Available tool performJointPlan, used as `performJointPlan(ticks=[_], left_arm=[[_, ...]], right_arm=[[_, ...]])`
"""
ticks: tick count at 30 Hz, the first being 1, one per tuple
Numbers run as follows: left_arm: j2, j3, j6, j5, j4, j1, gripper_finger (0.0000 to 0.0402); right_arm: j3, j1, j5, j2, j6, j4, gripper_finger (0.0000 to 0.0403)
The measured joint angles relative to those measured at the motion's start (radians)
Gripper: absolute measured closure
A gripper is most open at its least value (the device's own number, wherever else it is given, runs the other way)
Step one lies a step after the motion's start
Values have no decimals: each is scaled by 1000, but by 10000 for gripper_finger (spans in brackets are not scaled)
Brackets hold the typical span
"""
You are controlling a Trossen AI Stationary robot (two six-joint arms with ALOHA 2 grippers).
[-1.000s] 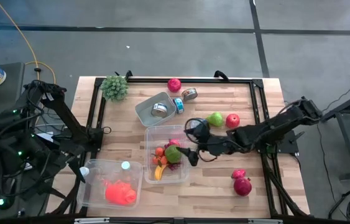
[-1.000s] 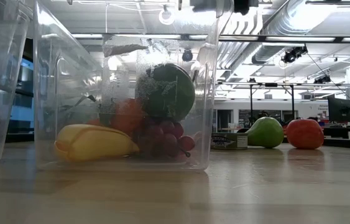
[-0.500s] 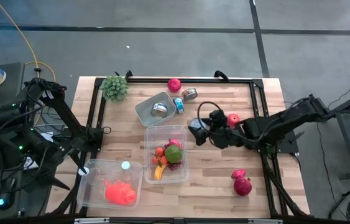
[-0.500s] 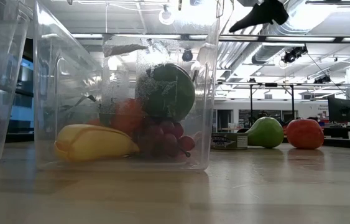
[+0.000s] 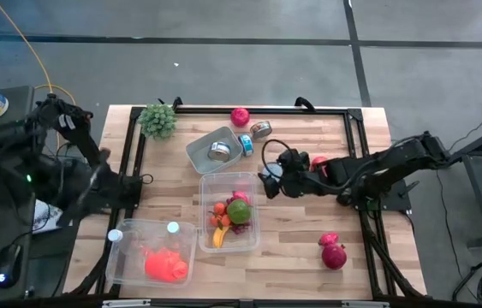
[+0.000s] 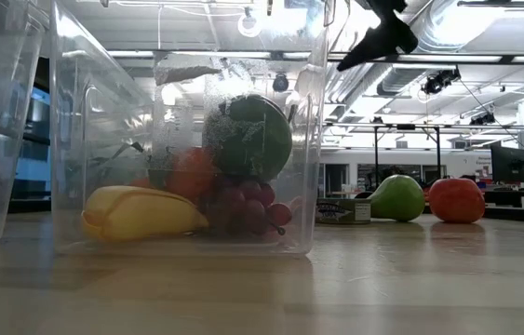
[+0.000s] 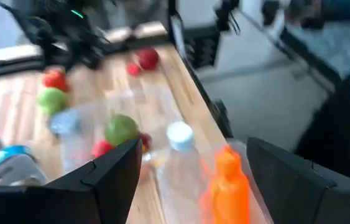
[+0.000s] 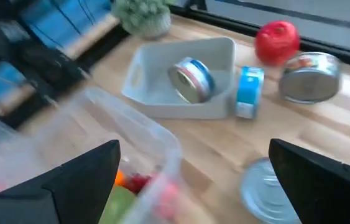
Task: Pick & Place Food Item
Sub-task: Put the top green tuna can into the gray bin
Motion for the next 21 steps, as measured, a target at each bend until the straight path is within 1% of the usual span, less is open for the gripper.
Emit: performJointPlan(ticks=[3,5,8,10,12,14,18,19,21], left_arm=[[-56,0,-37,-84,2,0,120],[-96,0,-49,-139,3,0,120],[-145,0,-62,-204,8,0,120],[-171,0,-90,-237,5,0,120],[-188,0,-109,-259,5,0,120],[-193,-1,-110,-259,5,0,120],[-183,-4,-111,-258,5,0,120],[-180,-4,-111,-258,6,0,120],[-171,-4,-112,-258,3,0,120]], right_arm=[[0,-54,4,1,-35,-82,3],[0,-115,4,15,-34,-139,3],[-5,-215,-52,21,-38,-200,3],[-21,-282,-102,19,-62,-179,3],[-34,-354,-162,18,-122,-163,3],[-35,-422,-229,19,-234,-145,3],[-35,-536,-402,19,-493,-28,3],[-35,-555,-439,19,-532,12,3],[-35,-582,-503,19,-552,93,3]])
